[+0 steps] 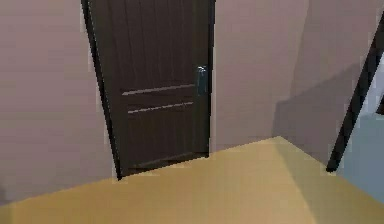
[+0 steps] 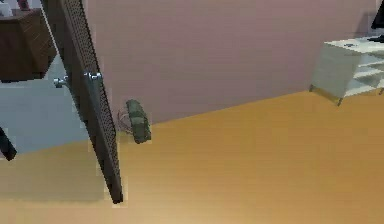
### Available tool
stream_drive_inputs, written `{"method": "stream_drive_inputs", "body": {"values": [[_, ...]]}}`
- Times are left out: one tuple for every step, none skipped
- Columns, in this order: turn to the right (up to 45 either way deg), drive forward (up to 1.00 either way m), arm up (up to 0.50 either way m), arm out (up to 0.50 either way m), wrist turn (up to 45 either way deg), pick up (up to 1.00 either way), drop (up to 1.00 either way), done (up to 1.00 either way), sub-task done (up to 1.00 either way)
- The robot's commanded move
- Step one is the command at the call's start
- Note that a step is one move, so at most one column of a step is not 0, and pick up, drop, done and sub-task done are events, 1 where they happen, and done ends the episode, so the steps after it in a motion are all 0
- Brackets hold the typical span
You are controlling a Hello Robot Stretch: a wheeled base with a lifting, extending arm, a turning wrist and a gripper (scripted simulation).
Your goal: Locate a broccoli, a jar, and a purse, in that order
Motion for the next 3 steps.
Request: {"method": "stream_drive_inputs", "body": {"values": [[45.0,0.0,0.0,0.0,0.0,0.0,0.0,0.0,0.0],[45.0,0.0,0.0,0.0,0.0,0.0,0.0,0.0,0.0],[21.0,0.0,0.0,0.0,0.0,0.0,0.0,0.0,0.0]]}}
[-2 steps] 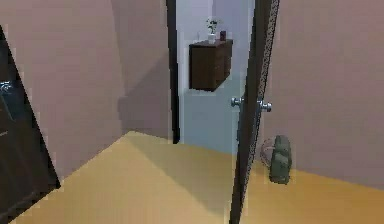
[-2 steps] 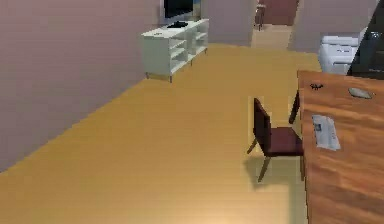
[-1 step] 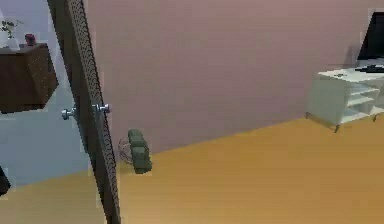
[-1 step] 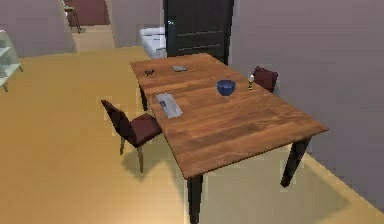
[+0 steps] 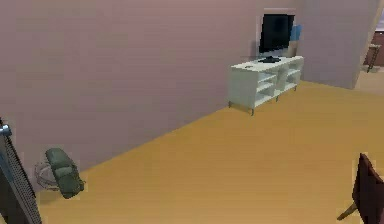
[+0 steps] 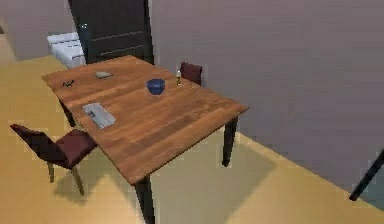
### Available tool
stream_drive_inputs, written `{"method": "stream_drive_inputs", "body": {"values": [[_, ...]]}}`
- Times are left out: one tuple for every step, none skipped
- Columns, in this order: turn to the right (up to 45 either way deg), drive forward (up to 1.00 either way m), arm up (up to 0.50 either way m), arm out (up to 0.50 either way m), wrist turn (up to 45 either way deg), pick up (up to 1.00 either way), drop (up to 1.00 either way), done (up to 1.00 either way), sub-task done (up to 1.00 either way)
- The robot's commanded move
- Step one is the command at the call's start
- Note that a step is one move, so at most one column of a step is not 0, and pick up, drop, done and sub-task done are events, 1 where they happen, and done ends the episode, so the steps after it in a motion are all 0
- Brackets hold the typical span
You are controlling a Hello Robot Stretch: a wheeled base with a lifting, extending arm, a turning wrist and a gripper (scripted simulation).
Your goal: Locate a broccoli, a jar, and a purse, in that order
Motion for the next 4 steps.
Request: {"method": "stream_drive_inputs", "body": {"values": [[0.0,0.6,0.0,0.0,0.0,0.0,0.0,0.0,0.0],[36.0,0.0,0.0,0.0,0.0,0.0,0.0,0.0,0.0],[0.0,0.85,0.0,0.0,0.0,0.0,0.0,0.0,0.0],[15.0,0.0,0.0,0.0,0.0,0.0,0.0,0.0,0.0]]}}
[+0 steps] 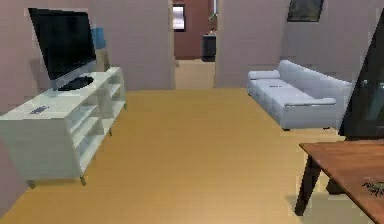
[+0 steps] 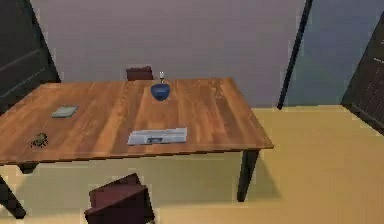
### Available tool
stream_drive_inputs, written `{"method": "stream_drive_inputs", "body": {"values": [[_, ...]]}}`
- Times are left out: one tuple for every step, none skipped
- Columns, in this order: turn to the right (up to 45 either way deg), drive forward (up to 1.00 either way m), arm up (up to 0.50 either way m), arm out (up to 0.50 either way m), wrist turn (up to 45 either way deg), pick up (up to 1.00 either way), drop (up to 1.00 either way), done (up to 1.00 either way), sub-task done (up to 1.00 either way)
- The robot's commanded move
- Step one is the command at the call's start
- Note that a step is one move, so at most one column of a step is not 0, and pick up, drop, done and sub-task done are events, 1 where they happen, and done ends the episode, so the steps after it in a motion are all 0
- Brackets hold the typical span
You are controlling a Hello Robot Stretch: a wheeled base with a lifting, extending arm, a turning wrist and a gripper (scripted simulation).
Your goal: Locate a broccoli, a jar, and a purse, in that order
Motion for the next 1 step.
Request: {"method": "stream_drive_inputs", "body": {"values": [[0.0,1.0,0.0,0.0,0.0,0.0,0.0,0.0,0.0]]}}
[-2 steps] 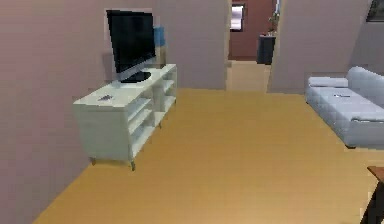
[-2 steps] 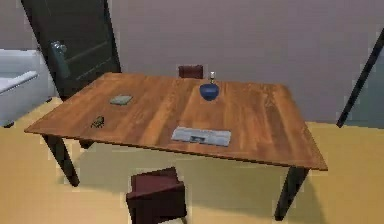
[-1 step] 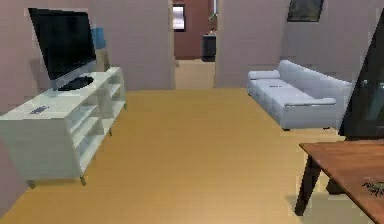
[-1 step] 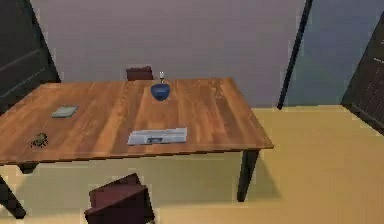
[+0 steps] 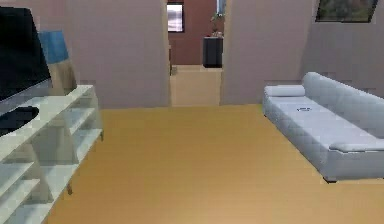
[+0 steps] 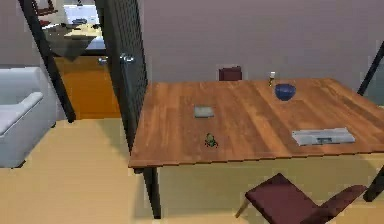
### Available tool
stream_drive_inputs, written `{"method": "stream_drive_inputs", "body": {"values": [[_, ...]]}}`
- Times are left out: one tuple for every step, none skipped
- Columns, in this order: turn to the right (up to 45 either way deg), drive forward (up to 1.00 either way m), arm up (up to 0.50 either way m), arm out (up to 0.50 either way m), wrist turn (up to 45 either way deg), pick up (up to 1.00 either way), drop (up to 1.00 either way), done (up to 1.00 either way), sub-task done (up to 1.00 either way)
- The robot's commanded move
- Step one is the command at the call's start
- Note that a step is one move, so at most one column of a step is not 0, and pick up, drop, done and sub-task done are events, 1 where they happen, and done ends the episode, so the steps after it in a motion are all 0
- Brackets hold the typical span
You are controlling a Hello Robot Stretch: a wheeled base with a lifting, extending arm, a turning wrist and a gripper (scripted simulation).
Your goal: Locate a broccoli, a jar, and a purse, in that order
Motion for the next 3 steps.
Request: {"method": "stream_drive_inputs", "body": {"values": [[0.0,1.0,0.0,0.0,0.0,0.0,0.0,0.0,0.0],[0.0,1.0,0.0,0.0,0.0,0.0,0.0,0.0,0.0],[0.0,1.0,0.0,0.0,0.0,0.0,0.0,0.0,0.0]]}}
